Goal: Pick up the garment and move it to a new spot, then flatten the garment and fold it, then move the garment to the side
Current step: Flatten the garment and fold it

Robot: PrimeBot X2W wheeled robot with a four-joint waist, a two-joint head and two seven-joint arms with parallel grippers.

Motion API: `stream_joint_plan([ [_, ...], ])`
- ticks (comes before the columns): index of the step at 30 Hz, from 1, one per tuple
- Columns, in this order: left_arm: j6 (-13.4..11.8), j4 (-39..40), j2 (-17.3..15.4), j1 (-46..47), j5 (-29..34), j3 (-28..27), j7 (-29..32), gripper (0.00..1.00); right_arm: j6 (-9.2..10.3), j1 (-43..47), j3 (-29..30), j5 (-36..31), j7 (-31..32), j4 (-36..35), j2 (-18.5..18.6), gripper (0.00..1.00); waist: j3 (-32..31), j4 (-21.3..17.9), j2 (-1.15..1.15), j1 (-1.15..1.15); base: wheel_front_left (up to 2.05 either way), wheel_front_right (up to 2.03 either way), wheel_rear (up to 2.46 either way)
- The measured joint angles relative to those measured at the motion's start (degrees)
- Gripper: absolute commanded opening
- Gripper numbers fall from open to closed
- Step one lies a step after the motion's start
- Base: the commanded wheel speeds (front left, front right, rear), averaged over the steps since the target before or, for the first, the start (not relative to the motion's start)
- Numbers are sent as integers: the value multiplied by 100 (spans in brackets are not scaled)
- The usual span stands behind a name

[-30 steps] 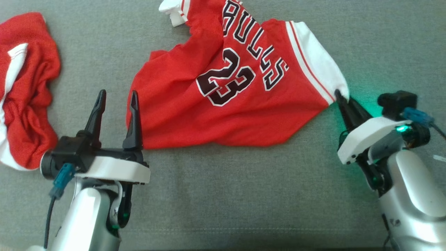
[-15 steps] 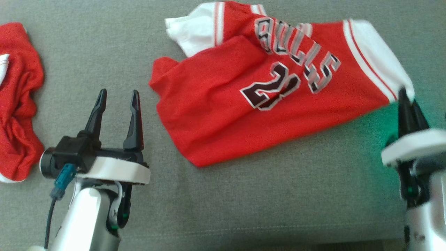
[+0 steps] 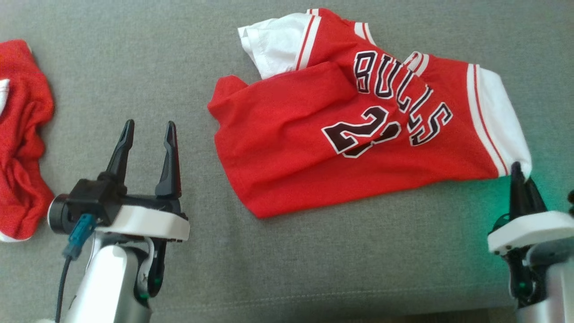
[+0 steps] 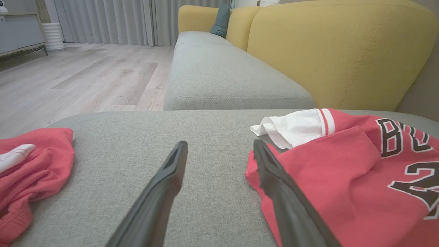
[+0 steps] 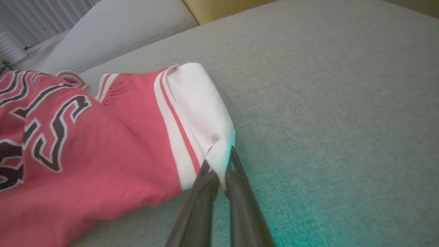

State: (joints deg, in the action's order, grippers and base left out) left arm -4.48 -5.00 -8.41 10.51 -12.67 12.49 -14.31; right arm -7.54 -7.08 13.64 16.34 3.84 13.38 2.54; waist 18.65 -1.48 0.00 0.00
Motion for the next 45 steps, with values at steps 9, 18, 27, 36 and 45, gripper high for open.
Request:
stream_joint_plan([
  [9, -9, 1, 5, -405, 0, -49, -24, 100, 0, 92, -457, -595, -445, -1036, -1, 100, -297, -120, 0, 0, 0, 0, 0],
  [18, -62, 60, 22, -709, -1, -52, -24, 100, 0, 102, -1222, -754, -409, -1884, 37, 100, -611, -172, 0, 0, 0, 0, 0],
  [27, -63, 60, 64, -906, 0, 1, -24, 100, 0, 446, -1341, -734, -225, -2042, 43, 100, -707, -120, 0, 0, 0, 0, 0],
  [36, 56, -29, 58, -892, 0, 219, 49, 100, 0, 436, -1347, -734, -172, -2094, 42, 100, -658, -125, 0, 0, 0, 0, 0],
  [45, 510, -492, 232, -751, -283, 901, 1066, 100, 0, 419, -1396, -734, -174, -2090, 38, 100, -517, -191, 0, 0, 0, 0, 0],
])
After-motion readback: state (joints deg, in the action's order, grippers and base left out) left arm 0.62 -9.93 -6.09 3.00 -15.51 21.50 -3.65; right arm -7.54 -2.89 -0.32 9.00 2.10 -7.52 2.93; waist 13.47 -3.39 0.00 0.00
